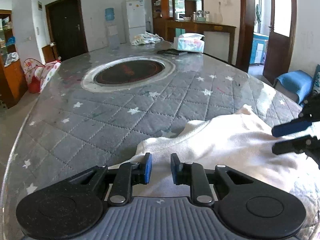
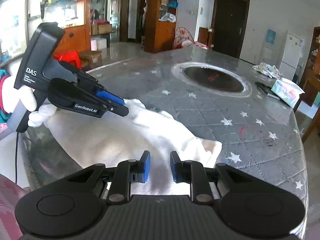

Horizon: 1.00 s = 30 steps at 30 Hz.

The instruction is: Fold clothes

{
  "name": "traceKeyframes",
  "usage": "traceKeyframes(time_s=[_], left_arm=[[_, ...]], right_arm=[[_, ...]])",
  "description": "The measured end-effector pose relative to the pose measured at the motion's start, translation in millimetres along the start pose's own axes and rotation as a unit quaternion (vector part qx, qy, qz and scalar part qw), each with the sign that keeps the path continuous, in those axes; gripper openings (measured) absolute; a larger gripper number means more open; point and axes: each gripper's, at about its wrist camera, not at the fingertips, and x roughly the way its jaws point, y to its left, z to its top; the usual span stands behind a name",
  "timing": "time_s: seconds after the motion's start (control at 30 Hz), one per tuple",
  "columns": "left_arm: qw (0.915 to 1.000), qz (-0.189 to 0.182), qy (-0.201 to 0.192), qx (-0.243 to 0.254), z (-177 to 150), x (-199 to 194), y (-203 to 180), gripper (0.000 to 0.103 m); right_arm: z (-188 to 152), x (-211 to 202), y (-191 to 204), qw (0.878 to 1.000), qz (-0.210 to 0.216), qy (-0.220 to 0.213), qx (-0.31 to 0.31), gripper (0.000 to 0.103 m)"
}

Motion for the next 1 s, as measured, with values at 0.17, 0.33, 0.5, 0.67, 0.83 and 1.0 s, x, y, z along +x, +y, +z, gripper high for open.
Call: traceKeyframes(time_s=[0.17, 0.33, 0.5, 0.67, 0.83, 1.0], left_arm=[[0.9995, -0.01, -0.029, 0.008, -2.2, -34.0, -11.6, 0.023], [0.9991, -0.028, -0.028, 0.015, -16.2, -58.9, -22.3, 0.023], [0.999, -0.041, -0.015, 0.013, -36.2, -73.0, -26.6, 0.023], [0.9993, -0.035, 0.004, -0.01, -56.4, -73.3, -17.2, 0.026], [0.9992, -0.028, -0.008, -0.028, -53.2, -78.2, -6.1, 0.025], [0.9981, -0.018, -0.005, -0.059, -50.3, -70.3, 10.9, 0.025]], right_arm=[[-13.2, -1.6, 3.5, 1.0, 0.003, 0.013, -0.013, 0.02], [-15.8, -9.6, -0.3, 1.0, -0.006, 0.009, -0.001, 0.02], [-16.4, -17.1, 3.8, 1.0, -0.002, 0.015, -0.007, 0.02], [-25.8, -11.8, 0.3, 0.999, -0.003, 0.04, 0.0, 0.02], [-5.9, -16.4, -3.9, 1.0, -0.003, 0.022, -0.001, 0.02], [9.2, 3.8, -11.7, 1.0, -0.001, 0.014, 0.01, 0.02]])
